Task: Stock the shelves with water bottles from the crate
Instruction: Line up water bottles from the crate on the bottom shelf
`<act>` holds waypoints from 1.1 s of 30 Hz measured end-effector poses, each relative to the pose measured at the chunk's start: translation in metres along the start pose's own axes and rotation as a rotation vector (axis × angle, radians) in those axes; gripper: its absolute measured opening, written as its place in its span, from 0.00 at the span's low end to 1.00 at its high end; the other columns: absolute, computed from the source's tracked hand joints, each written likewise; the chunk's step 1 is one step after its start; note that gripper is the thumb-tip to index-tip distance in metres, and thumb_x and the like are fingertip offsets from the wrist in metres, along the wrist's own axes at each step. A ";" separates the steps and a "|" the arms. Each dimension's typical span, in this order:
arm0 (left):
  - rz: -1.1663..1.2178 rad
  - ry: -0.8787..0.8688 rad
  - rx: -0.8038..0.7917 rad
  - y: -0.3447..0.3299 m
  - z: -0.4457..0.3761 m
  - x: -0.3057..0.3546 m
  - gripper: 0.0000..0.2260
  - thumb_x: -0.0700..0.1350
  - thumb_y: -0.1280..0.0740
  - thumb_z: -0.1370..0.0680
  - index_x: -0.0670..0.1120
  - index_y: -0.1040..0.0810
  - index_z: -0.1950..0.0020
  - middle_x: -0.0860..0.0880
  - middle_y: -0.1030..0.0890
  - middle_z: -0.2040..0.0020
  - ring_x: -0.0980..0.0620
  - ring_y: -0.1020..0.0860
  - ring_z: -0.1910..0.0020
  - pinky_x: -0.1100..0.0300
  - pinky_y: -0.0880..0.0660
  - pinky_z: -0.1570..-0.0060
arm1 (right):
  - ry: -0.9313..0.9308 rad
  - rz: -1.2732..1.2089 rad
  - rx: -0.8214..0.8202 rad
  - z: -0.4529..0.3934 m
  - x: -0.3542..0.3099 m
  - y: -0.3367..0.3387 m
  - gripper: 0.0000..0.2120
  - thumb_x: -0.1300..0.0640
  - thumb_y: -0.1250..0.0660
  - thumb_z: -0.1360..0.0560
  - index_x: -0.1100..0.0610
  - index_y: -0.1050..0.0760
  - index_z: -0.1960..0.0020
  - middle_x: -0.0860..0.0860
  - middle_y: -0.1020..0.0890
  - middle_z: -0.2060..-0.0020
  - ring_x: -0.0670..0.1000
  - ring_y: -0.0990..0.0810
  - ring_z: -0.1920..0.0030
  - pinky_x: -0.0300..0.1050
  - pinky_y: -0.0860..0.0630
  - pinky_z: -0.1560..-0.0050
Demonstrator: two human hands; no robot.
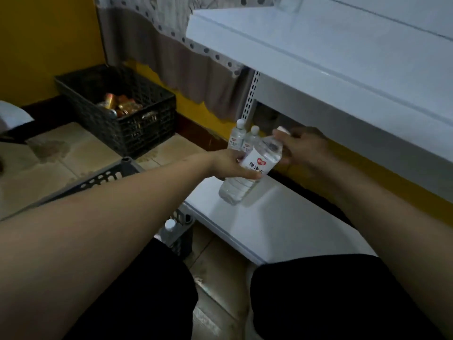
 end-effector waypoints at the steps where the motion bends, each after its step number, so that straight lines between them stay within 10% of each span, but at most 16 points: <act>1: -0.027 0.023 -0.021 -0.001 -0.013 -0.004 0.24 0.61 0.28 0.28 0.53 0.26 0.36 0.55 0.21 0.42 0.51 0.23 0.41 0.50 0.25 0.40 | 0.006 0.047 0.007 -0.013 0.007 0.002 0.21 0.43 0.34 0.23 0.57 0.23 0.38 0.53 0.18 0.47 0.50 0.18 0.53 0.38 0.24 0.65; 8: -0.050 0.330 -0.212 -0.029 -0.085 -0.071 0.30 0.50 0.30 0.23 0.46 0.37 0.25 0.43 0.32 0.27 0.40 0.27 0.34 0.48 0.23 0.44 | -0.098 0.087 0.011 -0.100 0.070 -0.022 0.19 0.45 0.33 0.23 0.60 0.21 0.43 0.54 0.17 0.53 0.53 0.17 0.53 0.54 0.20 0.46; 15: -0.077 0.367 -0.391 -0.056 -0.118 -0.106 0.33 0.51 0.31 0.22 0.51 0.42 0.21 0.49 0.36 0.23 0.44 0.34 0.26 0.43 0.30 0.33 | -0.139 0.249 0.031 -0.181 0.117 -0.058 0.22 0.49 0.34 0.21 0.63 0.29 0.34 0.57 0.23 0.44 0.54 0.24 0.47 0.44 0.32 0.52; 23: -0.507 0.233 0.066 0.025 -0.135 -0.126 0.28 0.51 0.37 0.20 0.43 0.39 0.23 0.43 0.34 0.25 0.42 0.33 0.28 0.49 0.33 0.31 | -0.270 0.102 0.219 -0.240 0.165 -0.060 0.29 0.47 0.31 0.25 0.60 0.32 0.29 0.59 0.26 0.34 0.60 0.25 0.35 0.56 0.29 0.34; 33: -0.757 0.097 -0.027 -0.007 -0.130 -0.129 0.27 0.47 0.39 0.19 0.43 0.42 0.22 0.41 0.31 0.29 0.41 0.29 0.32 0.51 0.29 0.41 | -0.251 0.008 0.273 -0.259 0.169 -0.075 0.25 0.51 0.33 0.23 0.56 0.33 0.29 0.56 0.27 0.33 0.57 0.27 0.34 0.53 0.29 0.34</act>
Point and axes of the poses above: each hand's wrist, its own z-axis away from the middle knuckle, its own y-axis out of the back of the hand, x = y × z, the point moved 10 cm from there along -z, towards the middle knuckle
